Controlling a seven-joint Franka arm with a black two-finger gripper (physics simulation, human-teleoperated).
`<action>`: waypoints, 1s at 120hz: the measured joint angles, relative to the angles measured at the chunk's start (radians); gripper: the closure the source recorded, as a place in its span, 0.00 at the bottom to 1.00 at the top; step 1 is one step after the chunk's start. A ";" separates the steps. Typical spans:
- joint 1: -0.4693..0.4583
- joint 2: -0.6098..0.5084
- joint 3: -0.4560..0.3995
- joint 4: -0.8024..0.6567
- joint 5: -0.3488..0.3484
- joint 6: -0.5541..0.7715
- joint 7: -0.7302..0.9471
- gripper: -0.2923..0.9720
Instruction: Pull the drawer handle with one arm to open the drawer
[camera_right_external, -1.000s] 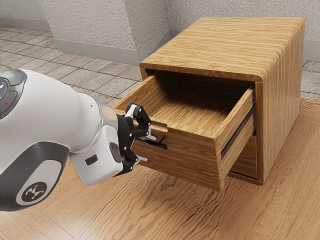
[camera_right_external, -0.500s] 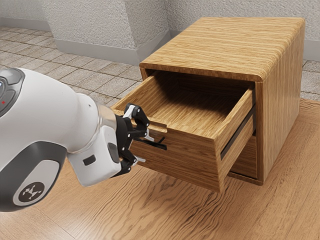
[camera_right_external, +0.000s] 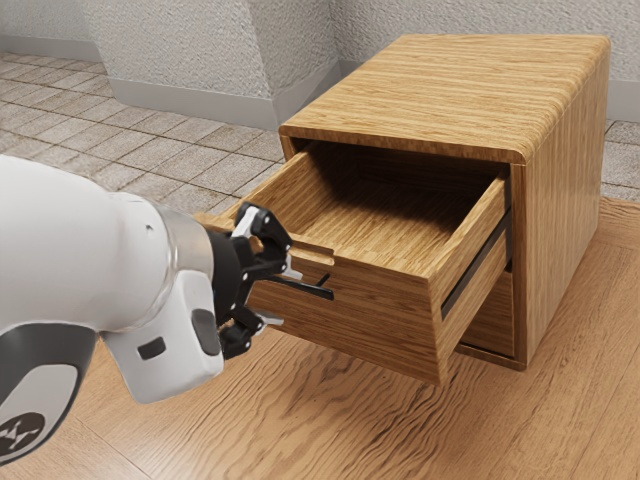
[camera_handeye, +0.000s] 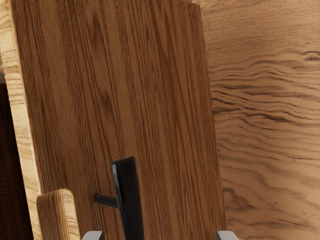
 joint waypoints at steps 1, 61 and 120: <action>0.000 -0.008 -0.005 0.002 -0.001 -0.001 0.000 0.58; 0.425 0.604 -0.270 1.076 0.127 -0.400 -0.133 0.30; 0.451 0.858 -0.265 1.215 0.249 -0.880 -0.825 0.26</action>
